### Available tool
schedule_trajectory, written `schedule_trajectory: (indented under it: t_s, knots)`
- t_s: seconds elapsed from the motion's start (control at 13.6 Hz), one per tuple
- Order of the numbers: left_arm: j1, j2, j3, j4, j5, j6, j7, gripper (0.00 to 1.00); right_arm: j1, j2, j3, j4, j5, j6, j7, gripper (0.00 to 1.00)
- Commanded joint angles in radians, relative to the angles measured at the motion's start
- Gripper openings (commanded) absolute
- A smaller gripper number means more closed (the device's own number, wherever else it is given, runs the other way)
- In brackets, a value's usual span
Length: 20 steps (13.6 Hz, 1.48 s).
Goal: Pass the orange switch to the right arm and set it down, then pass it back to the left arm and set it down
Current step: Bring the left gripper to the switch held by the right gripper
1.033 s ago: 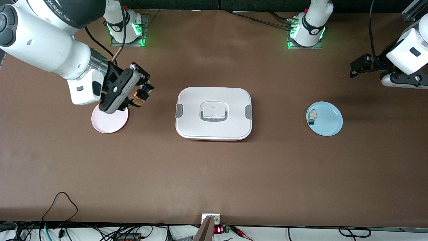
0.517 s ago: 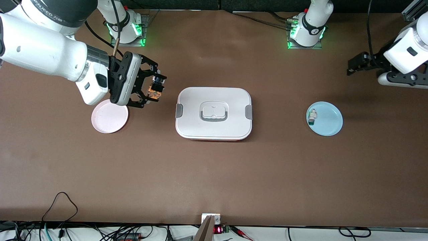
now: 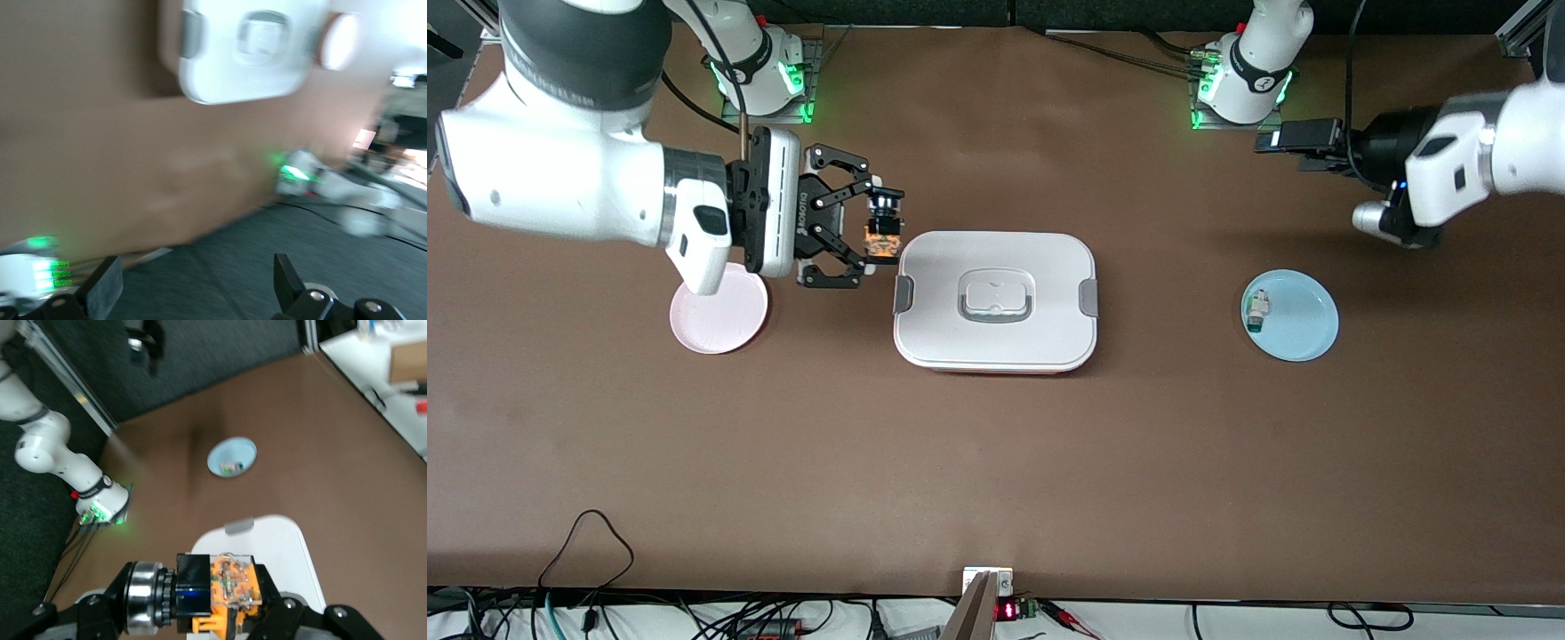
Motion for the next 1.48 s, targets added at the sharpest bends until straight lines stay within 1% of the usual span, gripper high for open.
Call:
schedule_trajectory:
  t_s: [0.0, 0.15, 0.3, 0.52, 0.59, 0.74, 0.81, 0.89, 1.03, 1.11, 1.18, 1.4]
  knots:
    - [0.025, 0.046, -0.004, -0.054, -0.199, -0.016, -0.016, 1.00, -0.001, 0.038, 0.002, 0.007, 0.126, 0.030, -0.113, 0.34]
    - [0.027, 0.049, -0.004, -0.137, -0.347, 0.013, -0.020, 1.00, 0.002, 0.059, 0.002, -0.018, 0.236, 0.070, -0.191, 0.34]
    - [0.018, 0.046, -0.012, -0.208, -0.483, 0.122, -0.018, 1.00, 0.030, 0.079, 0.002, -0.041, 0.340, 0.106, -0.239, 0.34]
    - [0.016, 0.032, -0.070, -0.277, -0.641, 0.266, -0.021, 1.00, 0.079, 0.109, 0.002, -0.065, 0.469, 0.191, -0.338, 0.34]
    - [0.016, 0.020, -0.101, -0.306, -0.687, 0.324, -0.018, 1.00, 0.102, 0.112, 0.002, -0.074, 0.499, 0.233, -0.350, 0.34]
    - [0.018, 0.007, -0.209, -0.321, -0.735, 0.506, -0.012, 1.00, 0.155, 0.115, 0.002, -0.074, 0.546, 0.321, -0.349, 0.34]
    - [0.018, 0.003, -0.255, -0.329, -0.761, 0.601, -0.007, 1.00, 0.181, 0.118, 0.002, -0.076, 0.592, 0.361, -0.351, 0.34]
    - [0.018, 0.003, -0.304, -0.335, -0.795, 0.686, -0.001, 1.00, 0.212, 0.119, 0.000, -0.076, 0.617, 0.399, -0.351, 0.33]
    - [0.016, 0.006, -0.383, -0.335, -0.833, 0.826, 0.019, 1.00, 0.267, 0.129, 0.002, -0.074, 0.620, 0.496, -0.346, 0.33]
    - [0.018, 0.010, -0.407, -0.334, -0.856, 0.851, 0.020, 1.00, 0.289, 0.129, 0.002, -0.074, 0.620, 0.524, -0.343, 0.34]
    - [0.016, 0.013, -0.409, -0.331, -0.869, 0.852, 0.019, 1.00, 0.301, 0.129, 0.002, -0.074, 0.620, 0.548, -0.338, 0.33]
    - [0.018, 0.035, -0.406, -0.321, -0.867, 0.852, 0.023, 1.00, 0.301, 0.129, 0.002, -0.074, 0.620, 0.555, -0.337, 0.33]
